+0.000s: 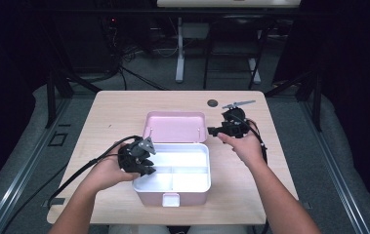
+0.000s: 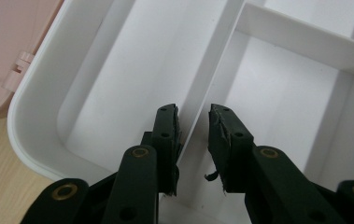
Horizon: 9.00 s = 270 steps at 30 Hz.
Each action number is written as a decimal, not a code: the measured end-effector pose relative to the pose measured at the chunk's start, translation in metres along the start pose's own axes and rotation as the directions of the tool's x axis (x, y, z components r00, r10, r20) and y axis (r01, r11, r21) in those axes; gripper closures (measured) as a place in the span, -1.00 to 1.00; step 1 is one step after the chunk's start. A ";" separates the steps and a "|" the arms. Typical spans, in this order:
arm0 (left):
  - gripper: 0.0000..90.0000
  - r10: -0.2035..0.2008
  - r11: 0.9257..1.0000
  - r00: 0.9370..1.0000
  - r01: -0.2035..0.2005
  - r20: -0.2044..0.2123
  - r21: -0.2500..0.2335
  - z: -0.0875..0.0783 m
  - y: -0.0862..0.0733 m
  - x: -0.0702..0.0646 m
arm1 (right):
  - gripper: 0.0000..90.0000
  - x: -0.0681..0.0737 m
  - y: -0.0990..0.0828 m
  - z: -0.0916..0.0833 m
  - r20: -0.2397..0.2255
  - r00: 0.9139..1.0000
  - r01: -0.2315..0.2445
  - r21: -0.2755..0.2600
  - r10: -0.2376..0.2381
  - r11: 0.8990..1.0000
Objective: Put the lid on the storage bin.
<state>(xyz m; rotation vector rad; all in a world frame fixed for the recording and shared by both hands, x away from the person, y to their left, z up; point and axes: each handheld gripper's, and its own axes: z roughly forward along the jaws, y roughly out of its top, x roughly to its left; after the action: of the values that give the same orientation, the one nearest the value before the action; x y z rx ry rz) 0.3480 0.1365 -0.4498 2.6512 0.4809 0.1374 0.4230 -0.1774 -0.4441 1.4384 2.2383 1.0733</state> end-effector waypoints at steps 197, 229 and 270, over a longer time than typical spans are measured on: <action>0.29 -0.201 0.950 0.970 0.157 -0.140 -0.271 -0.054 -0.031 0.017 | 0.89 0.066 -0.022 -0.069 0.039 0.999 0.044 -0.374 -0.031 0.926; 0.66 -0.437 0.738 0.895 0.297 -0.093 -0.606 -0.059 -0.007 0.082 | 0.48 0.039 0.011 -0.044 -0.118 0.993 -0.050 -0.421 -0.001 0.906; 0.73 -0.401 0.790 0.902 0.253 -0.159 -0.559 -0.074 -0.009 0.060 | 0.72 0.055 0.000 -0.053 -0.020 0.997 0.056 -0.405 -0.070 0.913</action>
<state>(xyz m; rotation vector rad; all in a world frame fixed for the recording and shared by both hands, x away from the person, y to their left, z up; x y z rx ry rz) 0.3886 0.1959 -0.3863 1.9762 0.8561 0.4588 0.3669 -0.1530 -0.3986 1.1703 1.9153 1.4438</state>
